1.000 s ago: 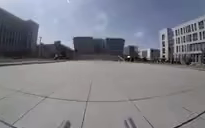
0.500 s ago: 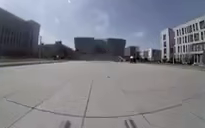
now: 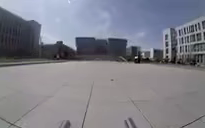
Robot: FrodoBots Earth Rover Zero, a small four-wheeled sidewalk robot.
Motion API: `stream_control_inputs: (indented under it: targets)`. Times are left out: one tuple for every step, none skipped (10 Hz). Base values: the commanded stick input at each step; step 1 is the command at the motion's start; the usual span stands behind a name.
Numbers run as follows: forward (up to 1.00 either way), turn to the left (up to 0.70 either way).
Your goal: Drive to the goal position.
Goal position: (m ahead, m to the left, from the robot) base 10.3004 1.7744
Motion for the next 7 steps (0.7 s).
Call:
stream_control_inputs:
  targets:
    - [0.85,0.00]
    - [0.85,0.00]
    - [0.85,0.00]
    - [0.85,0.00]
    - [0.85,0.00]
    - [0.85,0.00]
    - [0.85,0.00]
